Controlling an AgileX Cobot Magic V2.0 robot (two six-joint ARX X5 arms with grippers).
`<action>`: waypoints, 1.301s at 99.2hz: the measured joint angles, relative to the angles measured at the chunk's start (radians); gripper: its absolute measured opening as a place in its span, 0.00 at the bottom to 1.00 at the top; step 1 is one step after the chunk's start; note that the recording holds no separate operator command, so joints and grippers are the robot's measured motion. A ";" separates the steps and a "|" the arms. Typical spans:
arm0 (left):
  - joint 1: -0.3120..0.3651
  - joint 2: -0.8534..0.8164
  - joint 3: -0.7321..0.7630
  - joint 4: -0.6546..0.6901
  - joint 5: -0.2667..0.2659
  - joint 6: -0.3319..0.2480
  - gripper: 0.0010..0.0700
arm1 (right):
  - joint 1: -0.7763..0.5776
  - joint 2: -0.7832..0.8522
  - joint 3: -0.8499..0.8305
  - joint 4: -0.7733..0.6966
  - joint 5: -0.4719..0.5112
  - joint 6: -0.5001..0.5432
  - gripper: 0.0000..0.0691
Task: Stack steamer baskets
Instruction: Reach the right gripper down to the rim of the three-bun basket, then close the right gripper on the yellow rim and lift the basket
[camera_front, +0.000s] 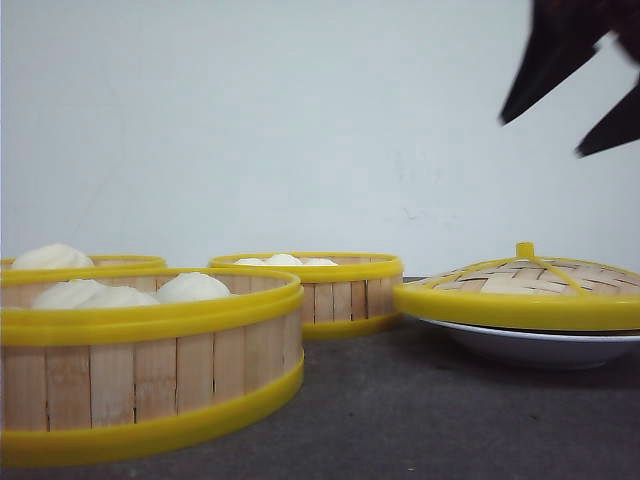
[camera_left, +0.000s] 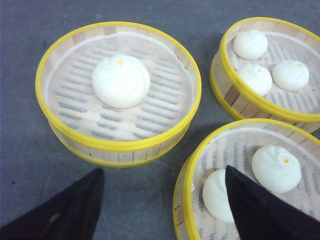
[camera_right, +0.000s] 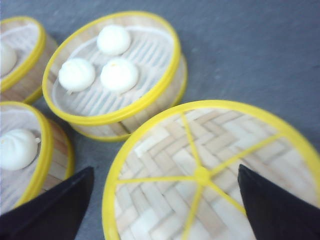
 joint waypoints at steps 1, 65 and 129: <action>0.000 0.000 0.000 0.000 0.000 0.000 0.66 | 0.003 0.011 0.006 0.002 0.000 0.002 0.80; 0.000 0.000 0.000 0.000 0.000 0.000 0.66 | 0.095 0.793 0.633 -0.090 0.077 -0.010 0.79; 0.000 0.000 0.000 -0.001 0.000 0.000 0.66 | 0.122 0.993 0.835 -0.158 0.185 -0.014 0.05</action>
